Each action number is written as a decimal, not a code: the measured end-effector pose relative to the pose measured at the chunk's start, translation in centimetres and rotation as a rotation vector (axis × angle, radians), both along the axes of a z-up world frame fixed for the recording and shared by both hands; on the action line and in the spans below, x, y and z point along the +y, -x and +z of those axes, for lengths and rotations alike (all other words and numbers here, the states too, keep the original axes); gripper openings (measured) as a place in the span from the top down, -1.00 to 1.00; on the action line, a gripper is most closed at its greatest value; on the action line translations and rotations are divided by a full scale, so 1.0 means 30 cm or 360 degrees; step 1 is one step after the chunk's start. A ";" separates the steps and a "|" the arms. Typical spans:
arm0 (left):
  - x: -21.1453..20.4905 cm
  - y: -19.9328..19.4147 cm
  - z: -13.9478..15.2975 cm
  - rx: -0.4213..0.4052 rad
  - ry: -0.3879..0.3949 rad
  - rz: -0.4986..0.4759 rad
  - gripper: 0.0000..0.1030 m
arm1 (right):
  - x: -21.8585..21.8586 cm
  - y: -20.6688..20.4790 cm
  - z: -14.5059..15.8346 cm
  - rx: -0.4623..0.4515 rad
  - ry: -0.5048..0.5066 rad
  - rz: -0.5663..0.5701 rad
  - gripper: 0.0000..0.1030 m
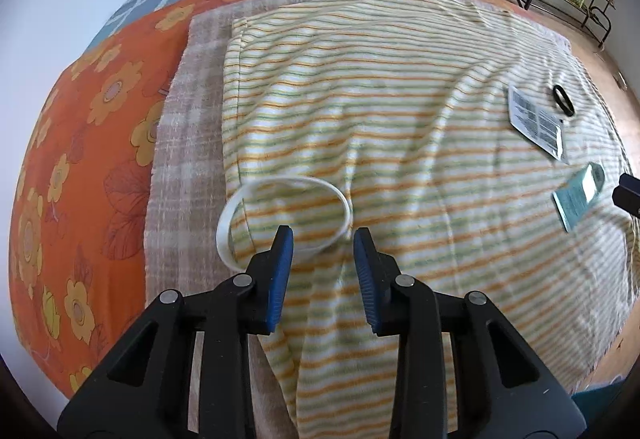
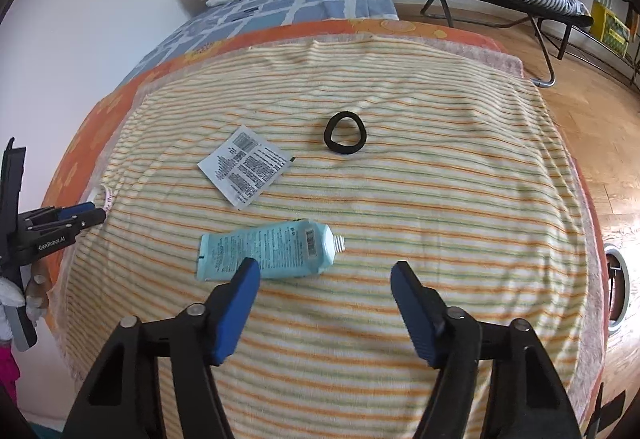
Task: Collect trash
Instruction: 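Grasp the white plastic ring with the left gripper while the right gripper grasps the light blue tube, then lift the ring and tube and carry them over the blue basket, then open both grippers to drop the ring and tube into the basket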
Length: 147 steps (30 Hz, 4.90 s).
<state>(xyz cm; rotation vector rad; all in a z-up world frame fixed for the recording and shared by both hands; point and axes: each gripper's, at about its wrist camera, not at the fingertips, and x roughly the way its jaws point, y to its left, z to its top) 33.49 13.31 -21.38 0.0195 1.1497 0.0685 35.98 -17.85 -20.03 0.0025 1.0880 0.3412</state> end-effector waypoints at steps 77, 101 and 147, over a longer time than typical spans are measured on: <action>-0.147 0.378 0.369 -0.0333 0.0367 -0.0139 0.96 | 0.070 0.245 0.347 -0.0443 -0.0041 0.0208 0.63; -0.415 0.718 0.290 -0.0211 0.0494 -0.0308 0.96 | -0.004 0.665 0.306 -0.0397 0.0071 0.0376 0.63; -0.479 0.826 0.018 0.0129 0.0453 -0.0259 0.08 | 0.024 0.801 0.042 -0.0064 0.0139 0.0419 0.14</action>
